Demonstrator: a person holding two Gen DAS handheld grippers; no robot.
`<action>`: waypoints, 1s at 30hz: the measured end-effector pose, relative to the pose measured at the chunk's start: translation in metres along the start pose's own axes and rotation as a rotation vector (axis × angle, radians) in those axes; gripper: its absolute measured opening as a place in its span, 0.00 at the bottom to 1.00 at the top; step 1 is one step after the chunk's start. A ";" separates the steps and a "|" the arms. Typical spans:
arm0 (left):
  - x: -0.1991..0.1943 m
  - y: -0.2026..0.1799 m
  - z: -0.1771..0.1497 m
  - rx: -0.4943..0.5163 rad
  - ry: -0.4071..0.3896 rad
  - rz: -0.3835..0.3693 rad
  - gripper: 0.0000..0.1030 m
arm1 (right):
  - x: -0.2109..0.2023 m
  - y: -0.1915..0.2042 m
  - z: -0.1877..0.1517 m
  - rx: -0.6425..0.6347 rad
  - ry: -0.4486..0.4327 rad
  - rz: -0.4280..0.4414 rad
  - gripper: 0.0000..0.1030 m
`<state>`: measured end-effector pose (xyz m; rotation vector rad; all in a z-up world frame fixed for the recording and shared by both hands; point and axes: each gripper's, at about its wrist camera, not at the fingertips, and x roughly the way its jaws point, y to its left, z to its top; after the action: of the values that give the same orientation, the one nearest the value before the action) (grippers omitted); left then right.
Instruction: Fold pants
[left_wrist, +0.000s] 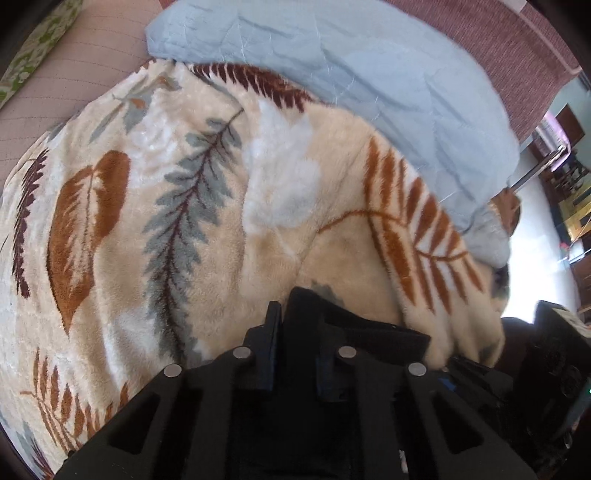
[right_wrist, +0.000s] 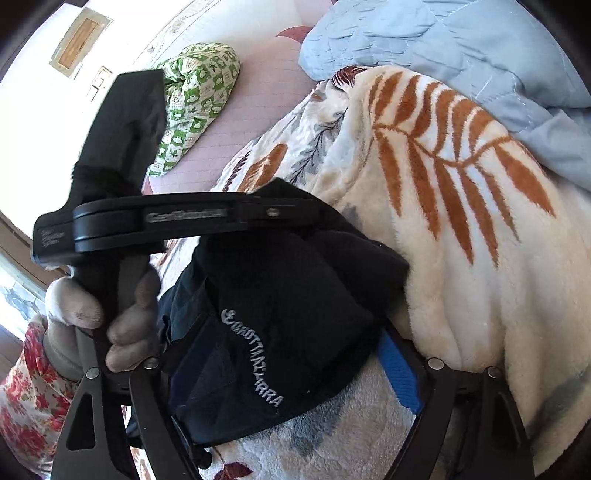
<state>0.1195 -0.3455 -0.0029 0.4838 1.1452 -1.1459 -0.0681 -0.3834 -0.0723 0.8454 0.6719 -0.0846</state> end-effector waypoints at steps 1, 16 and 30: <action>-0.008 0.001 -0.002 -0.009 -0.021 -0.019 0.12 | 0.000 -0.001 0.000 0.007 -0.002 0.007 0.87; -0.048 -0.009 -0.017 -0.018 -0.101 -0.025 0.12 | -0.010 -0.011 0.007 0.102 0.060 0.086 0.28; -0.167 0.041 -0.090 -0.189 -0.313 -0.050 0.12 | -0.028 0.096 0.009 -0.152 0.154 0.241 0.24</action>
<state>0.1196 -0.1812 0.1005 0.1242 0.9825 -1.0987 -0.0541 -0.3302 0.0114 0.7858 0.7057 0.2483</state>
